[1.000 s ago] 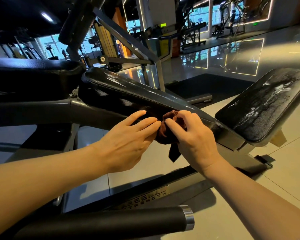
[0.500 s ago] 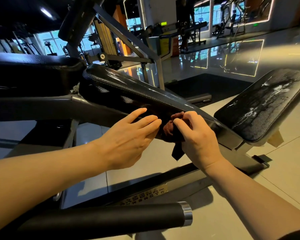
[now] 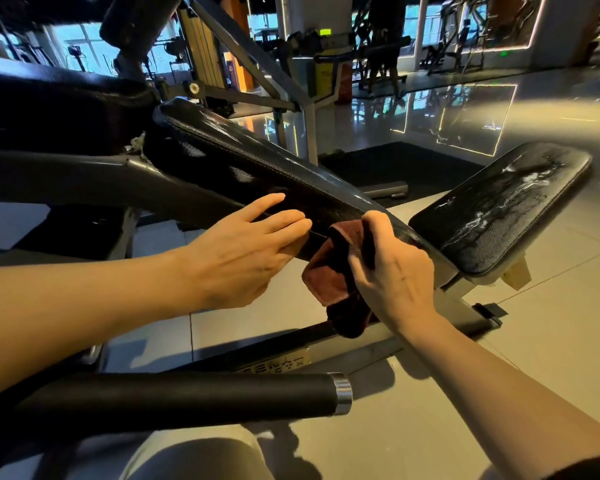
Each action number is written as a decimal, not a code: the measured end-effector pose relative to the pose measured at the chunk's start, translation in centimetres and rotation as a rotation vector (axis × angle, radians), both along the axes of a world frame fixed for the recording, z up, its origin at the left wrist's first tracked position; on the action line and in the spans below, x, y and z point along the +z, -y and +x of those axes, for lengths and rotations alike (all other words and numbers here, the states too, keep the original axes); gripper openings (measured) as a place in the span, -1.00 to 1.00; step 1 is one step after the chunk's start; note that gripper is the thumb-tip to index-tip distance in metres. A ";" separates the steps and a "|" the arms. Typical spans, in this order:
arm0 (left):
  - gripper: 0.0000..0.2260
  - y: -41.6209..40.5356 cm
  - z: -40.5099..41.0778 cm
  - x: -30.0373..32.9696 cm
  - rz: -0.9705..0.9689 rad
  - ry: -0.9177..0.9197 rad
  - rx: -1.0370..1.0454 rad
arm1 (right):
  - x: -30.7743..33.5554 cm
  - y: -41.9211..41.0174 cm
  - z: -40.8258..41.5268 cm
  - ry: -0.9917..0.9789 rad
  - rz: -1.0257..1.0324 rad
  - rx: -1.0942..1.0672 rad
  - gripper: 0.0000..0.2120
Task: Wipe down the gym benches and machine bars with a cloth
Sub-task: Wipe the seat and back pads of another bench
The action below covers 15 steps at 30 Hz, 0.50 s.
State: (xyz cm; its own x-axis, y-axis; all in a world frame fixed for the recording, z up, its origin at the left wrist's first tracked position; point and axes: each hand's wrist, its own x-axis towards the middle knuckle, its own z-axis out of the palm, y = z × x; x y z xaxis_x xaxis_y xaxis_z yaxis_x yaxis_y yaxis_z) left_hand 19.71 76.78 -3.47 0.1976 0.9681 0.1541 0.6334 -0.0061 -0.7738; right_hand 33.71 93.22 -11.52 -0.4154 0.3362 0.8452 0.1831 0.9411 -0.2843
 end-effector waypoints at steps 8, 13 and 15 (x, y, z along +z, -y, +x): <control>-0.45 0.0 0.3 0.3 0.018 -0.030 0.037 | 0.6 0.2 -1.2 -0.138 -0.041 0.133 -0.65; -0.48 0.0 0.3 0.3 0.003 -0.012 0.038 | -0.6 0.6 -2.1 -0.017 0.115 0.224 -0.38; -0.48 0.0 0.3 0.4 0.001 -0.017 0.046 | -0.5 0.1 -2.3 -0.043 0.249 0.093 -0.48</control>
